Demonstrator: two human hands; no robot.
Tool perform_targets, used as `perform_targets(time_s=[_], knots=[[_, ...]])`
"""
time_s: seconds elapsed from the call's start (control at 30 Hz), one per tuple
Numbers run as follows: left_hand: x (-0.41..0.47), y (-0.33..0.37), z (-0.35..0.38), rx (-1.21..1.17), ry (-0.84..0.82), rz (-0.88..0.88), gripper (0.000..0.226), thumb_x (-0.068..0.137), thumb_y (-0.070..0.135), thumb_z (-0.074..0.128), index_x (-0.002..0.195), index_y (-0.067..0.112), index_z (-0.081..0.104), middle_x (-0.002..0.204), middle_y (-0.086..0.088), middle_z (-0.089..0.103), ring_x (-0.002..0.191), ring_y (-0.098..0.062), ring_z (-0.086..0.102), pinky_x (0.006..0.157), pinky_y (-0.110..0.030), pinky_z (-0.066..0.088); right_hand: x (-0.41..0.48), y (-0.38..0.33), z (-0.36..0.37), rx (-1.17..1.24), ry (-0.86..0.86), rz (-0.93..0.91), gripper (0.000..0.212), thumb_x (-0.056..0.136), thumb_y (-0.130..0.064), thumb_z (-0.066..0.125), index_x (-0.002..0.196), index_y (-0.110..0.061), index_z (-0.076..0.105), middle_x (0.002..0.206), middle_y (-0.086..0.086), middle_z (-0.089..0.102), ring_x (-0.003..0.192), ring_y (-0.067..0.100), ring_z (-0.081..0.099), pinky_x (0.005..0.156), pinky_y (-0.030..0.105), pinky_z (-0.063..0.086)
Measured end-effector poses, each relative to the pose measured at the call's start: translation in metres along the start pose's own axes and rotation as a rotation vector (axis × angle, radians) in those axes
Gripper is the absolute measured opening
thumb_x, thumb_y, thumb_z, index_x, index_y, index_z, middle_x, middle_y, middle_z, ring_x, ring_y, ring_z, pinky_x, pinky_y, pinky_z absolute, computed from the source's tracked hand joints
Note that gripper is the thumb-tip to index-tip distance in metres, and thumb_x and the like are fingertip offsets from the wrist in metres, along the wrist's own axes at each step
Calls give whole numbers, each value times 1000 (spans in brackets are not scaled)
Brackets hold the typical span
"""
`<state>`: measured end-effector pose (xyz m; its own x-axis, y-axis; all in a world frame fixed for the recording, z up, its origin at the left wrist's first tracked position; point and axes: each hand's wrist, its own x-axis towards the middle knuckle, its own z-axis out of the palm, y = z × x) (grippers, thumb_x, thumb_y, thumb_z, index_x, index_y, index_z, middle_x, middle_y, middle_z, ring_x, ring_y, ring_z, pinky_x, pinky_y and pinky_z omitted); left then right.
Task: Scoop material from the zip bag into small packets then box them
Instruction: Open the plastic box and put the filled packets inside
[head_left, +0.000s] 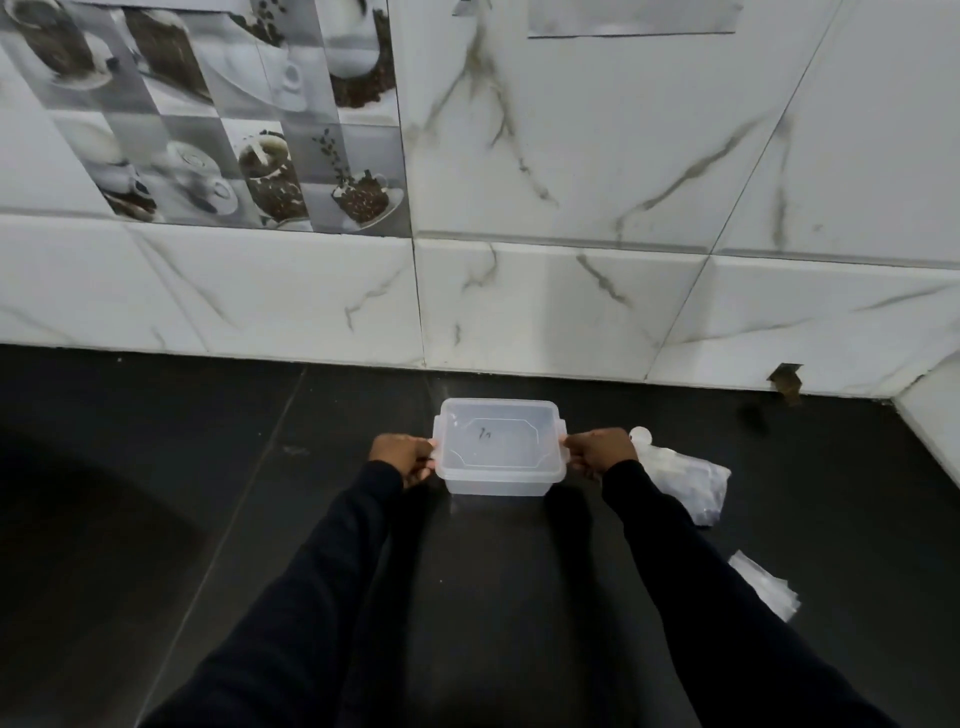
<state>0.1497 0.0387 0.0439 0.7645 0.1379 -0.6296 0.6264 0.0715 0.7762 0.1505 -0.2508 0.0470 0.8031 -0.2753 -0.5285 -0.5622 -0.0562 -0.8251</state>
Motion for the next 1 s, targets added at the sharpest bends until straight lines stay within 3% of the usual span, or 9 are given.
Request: perform_targets(time_s=[0.17, 0.33, 0.53, 0.73, 0.87, 1.0], knots=[[-9, -2, -7, -89, -112, -143, 16, 87, -2, 58, 99, 1, 68, 81, -8, 61, 71, -20, 59, 67, -32, 54, -8, 3, -11, 117, -102, 207, 13, 89, 0, 64, 77, -1, 61, 66, 9, 59, 51, 15, 52, 46, 22, 52], [-18, -10, -12, -165, -219, -229, 12, 90, 2, 57, 93, 5, 68, 88, -5, 66, 86, -19, 65, 79, -35, 54, -20, 6, -22, 168, -209, 364, 13, 89, 7, 60, 80, -2, 58, 77, 11, 60, 67, 16, 58, 50, 26, 59], [-24, -9, -13, -134, -276, -224, 10, 89, 5, 61, 97, 7, 67, 93, -6, 68, 92, -21, 66, 89, -39, 54, -29, 10, -25, 174, -210, 373, 16, 88, 8, 60, 78, -5, 57, 81, 8, 57, 75, 14, 57, 69, 27, 57], [-23, -16, -14, -112, -288, -240, 13, 87, 6, 65, 100, 6, 66, 95, -7, 70, 92, -22, 69, 84, -41, 57, -33, 13, -25, 187, -206, 372, 18, 87, 9, 60, 77, -6, 56, 81, 8, 56, 77, 16, 58, 84, 30, 53], [-23, -20, -14, -103, -307, -217, 27, 80, 16, 75, 103, 7, 65, 98, -7, 71, 103, -24, 68, 98, -45, 53, -30, 12, -26, 182, -201, 375, 18, 82, 9, 63, 80, -7, 56, 82, 7, 55, 87, 16, 56, 88, 30, 52], [-29, -17, -12, -108, -317, -183, 28, 78, 24, 79, 93, 5, 65, 97, -11, 72, 103, -27, 69, 96, -47, 54, -32, 12, -28, 170, -216, 371, 18, 82, 9, 63, 80, -7, 56, 81, 7, 56, 78, 16, 56, 78, 29, 52]])
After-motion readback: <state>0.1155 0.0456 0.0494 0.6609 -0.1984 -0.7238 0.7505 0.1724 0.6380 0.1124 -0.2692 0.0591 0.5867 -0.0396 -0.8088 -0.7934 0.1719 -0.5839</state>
